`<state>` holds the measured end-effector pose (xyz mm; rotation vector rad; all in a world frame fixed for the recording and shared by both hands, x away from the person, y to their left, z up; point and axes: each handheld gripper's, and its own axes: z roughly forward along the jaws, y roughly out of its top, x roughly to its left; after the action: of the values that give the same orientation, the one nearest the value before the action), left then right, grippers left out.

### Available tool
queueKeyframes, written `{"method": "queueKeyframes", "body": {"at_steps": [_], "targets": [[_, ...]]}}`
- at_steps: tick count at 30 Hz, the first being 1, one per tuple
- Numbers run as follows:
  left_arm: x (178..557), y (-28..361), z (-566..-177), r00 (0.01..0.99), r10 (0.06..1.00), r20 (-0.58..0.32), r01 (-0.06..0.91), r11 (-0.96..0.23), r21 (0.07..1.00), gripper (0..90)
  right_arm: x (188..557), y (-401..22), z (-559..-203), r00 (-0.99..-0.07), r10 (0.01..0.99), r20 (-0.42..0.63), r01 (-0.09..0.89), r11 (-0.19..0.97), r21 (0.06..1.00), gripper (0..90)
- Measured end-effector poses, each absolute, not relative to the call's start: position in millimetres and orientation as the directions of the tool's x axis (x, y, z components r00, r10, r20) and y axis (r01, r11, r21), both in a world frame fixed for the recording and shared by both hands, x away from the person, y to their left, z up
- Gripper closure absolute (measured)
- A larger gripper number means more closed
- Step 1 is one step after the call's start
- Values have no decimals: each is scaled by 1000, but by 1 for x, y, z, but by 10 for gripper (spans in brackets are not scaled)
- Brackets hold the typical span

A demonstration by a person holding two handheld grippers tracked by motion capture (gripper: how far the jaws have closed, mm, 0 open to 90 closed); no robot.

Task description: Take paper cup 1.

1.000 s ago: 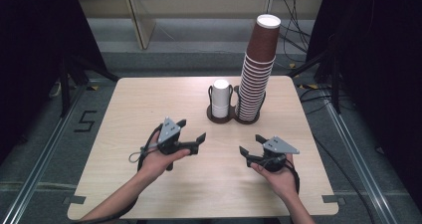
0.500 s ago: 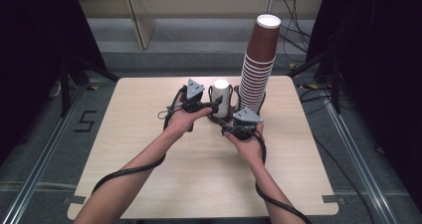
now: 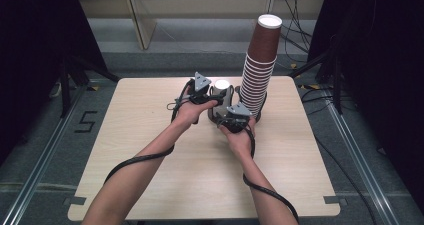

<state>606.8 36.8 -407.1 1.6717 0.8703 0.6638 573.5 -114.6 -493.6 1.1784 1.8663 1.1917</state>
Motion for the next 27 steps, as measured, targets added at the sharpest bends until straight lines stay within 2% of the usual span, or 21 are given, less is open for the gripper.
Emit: {"method": "queueKeyframes", "body": {"at_steps": [8, 15, 17, 22, 27], "targets": [[608, 35, -409, 576, 817, 20, 196, -161, 967, 238, 583, -109, -500, -381, 924, -33, 327, 168, 930, 280], [610, 34, -410, 581, 814, 18, 202, -166, 965, 239, 588, -107, -502, -386, 920, -76, 314, 208, 926, 275], [612, 34, -410, 574, 819, 8, 208, -155, 966, 242, 590, -106, -503, -365, 930, -40, 320, 166, 933, 284], [618, 34, -412, 571, 820, -38, 234, -118, 965, 248, 591, -105, -504, -363, 930, -54, 327, 181, 927, 304], [622, 36, -416, 578, 816, -30, 244, -137, 960, 251, 589, -104, -504, -358, 934, -6, 354, 142, 925, 307]]}}
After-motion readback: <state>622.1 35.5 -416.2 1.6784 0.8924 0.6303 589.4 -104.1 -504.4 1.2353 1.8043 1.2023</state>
